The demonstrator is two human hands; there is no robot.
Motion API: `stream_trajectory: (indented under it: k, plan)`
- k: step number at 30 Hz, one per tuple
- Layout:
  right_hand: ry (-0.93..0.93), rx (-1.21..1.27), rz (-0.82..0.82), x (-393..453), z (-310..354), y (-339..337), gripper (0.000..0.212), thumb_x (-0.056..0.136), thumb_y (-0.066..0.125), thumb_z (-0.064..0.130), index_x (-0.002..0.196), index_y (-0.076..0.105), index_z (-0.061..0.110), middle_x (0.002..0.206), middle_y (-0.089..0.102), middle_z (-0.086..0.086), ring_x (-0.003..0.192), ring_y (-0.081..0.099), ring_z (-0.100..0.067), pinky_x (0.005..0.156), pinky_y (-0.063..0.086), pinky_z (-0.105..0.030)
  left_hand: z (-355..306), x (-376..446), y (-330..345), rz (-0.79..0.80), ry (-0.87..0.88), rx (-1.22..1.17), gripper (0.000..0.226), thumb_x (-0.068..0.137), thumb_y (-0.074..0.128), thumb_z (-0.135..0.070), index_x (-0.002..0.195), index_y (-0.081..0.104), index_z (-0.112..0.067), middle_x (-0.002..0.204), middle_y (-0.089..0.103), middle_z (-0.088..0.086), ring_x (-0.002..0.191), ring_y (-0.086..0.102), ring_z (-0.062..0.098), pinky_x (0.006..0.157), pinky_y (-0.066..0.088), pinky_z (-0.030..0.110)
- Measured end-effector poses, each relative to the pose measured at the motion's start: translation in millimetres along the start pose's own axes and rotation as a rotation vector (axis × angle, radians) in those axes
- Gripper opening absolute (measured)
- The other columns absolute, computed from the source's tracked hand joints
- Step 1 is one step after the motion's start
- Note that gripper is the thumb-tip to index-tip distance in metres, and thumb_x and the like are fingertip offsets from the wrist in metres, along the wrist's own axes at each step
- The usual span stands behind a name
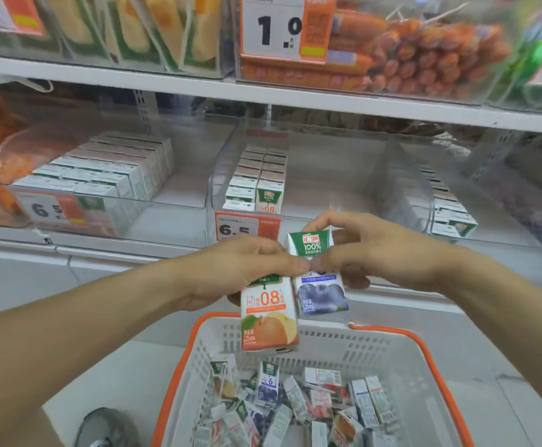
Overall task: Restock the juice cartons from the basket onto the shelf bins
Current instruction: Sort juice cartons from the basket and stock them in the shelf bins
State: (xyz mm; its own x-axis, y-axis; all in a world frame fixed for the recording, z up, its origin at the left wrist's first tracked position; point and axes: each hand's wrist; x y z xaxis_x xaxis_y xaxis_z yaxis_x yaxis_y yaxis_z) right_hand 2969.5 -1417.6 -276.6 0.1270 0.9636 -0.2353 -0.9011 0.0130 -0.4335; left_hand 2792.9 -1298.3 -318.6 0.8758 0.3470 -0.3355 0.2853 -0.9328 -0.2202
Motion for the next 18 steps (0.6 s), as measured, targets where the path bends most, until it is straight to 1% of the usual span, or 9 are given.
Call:
stream_trajectory:
  k: [2, 4, 6, 9, 10, 12, 14, 16, 18]
  plan:
    - [-0.002, -0.046, -0.058, -5.1, -2.7, -10.3, 0.015, 0.091, 0.063, 0.007, 0.106, 0.06, 0.008, 0.068, 0.053, -0.01, 0.051, 0.045, -0.019, 0.048, 0.038, -0.031, -7.7, 8.0, 11.8, -0.039, 0.023, -0.012, 0.029, 0.081, 0.072, -0.049, 0.083, 0.068, -0.02, 0.074, 0.068, 0.009, 0.063, 0.061, 0.016, 0.057, 0.044, 0.021]
    - [-0.027, -0.089, -0.122, -12.9, -8.4, -21.1, 0.014, 0.094, 0.063, 0.013, 0.107, 0.062, 0.008, 0.07, 0.054, -0.015, 0.052, 0.047, -0.021, 0.045, 0.04, -0.031, -15.5, 18.6, 26.8, -0.063, 0.043, -0.043, 0.026, 0.084, 0.07, -0.046, 0.073, 0.065, -0.023, 0.062, 0.062, 0.0, 0.053, 0.055, 0.012, 0.049, 0.038, 0.02]
    - [-0.037, -0.1, -0.154, -23.5, -15.2, -37.5, 0.017, 0.093, 0.064, 0.016, 0.108, 0.063, 0.007, 0.072, 0.058, -0.021, 0.051, 0.05, -0.022, 0.043, 0.041, -0.027, -23.2, 30.7, 40.9, -0.089, 0.044, -0.105, 0.034, 0.079, 0.07, -0.052, 0.085, 0.067, -0.019, 0.062, 0.061, 0.0, 0.057, 0.053, 0.016, 0.053, 0.035, 0.023]
    - [-0.044, -0.044, -0.24, -43.7, -24.7, -75.0, 0.027, 0.087, 0.068, 0.013, 0.111, 0.062, 0.004, 0.076, 0.068, -0.015, 0.054, 0.06, -0.021, 0.047, 0.05, -0.027, -36.4, 46.4, 55.5, -0.104, 0.043, -0.241, 0.071, 0.062, 0.068, -0.062, 0.109, 0.066, -0.008, 0.061, 0.06, 0.002, 0.062, 0.047, 0.019, 0.055, 0.028, 0.027]
    - [-0.055, -0.035, -0.296, -50.5, -28.0, -90.2, 0.031, 0.085, 0.069, 0.013, 0.113, 0.061, 0.002, 0.08, 0.07, -0.014, 0.057, 0.063, -0.023, 0.051, 0.054, -0.03, -39.5, 51.4, 57.9, -0.104, 0.043, -0.278, 0.067, 0.062, 0.068, -0.059, 0.104, 0.067, -0.007, 0.062, 0.061, 0.001, 0.061, 0.047, 0.016, 0.057, 0.028, 0.027]
    - [-0.082, -0.055, -0.435, -64.9, -35.3, -119.3, 0.036, 0.084, 0.069, 0.012, 0.116, 0.059, -0.001, 0.089, 0.071, -0.015, 0.062, 0.068, -0.025, 0.059, 0.06, -0.033, -43.3, 59.2, 62.0, -0.079, 0.041, -0.359, 0.037, 0.071, 0.071, -0.045, 0.084, 0.069, -0.01, 0.066, 0.066, 0.003, 0.062, 0.053, 0.013, 0.059, 0.03, 0.026]
    - [-0.116, -0.117, -0.577, -77.1, -44.9, -147.5, 0.036, 0.086, 0.068, 0.007, 0.119, 0.058, -0.003, 0.098, 0.068, -0.016, 0.066, 0.07, -0.022, 0.065, 0.062, -0.032, -45.6, 65.7, 64.6, -0.048, 0.051, -0.452, 0.014, 0.085, 0.067, -0.022, 0.079, 0.068, -0.01, 0.069, 0.067, 0.007, 0.054, 0.053, 0.011, 0.048, 0.024, 0.024]
    - [-0.124, -0.197, -0.707, -87.0, -55.8, -174.6, 0.033, 0.086, 0.07, 0.005, 0.118, 0.061, 0.003, 0.11, 0.066, -0.016, 0.076, 0.071, -0.025, 0.076, 0.062, -0.04, -43.2, 74.0, 64.5, -0.039, 0.063, -0.508, 0.01, 0.09, 0.06, -0.01, 0.085, 0.065, -0.003, 0.072, 0.064, 0.014, 0.047, 0.05, 0.011, 0.041, 0.021, 0.022]
    - [-0.103, -0.308, -0.784, -93.1, -65.5, -195.2, 0.035, 0.083, 0.076, 0.008, 0.115, 0.063, 0.015, 0.118, 0.066, -0.011, 0.083, 0.071, -0.03, 0.083, 0.06, -0.051, -41.8, 79.6, 65.2, -0.053, 0.087, -0.506, 0.011, 0.082, 0.067, -0.008, 0.088, 0.064, 0.0, 0.077, 0.062, 0.017, 0.049, 0.05, 0.012, 0.038, 0.025, 0.019]
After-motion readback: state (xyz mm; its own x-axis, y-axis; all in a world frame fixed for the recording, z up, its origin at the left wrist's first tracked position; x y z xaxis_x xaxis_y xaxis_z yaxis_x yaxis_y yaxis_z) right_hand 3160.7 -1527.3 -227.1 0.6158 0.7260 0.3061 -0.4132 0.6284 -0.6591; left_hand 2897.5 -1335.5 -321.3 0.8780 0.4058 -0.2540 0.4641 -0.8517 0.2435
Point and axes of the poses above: each hand's wrist, its own x-axis towards the middle knuckle, its own y-axis out of the palm, z = x × y
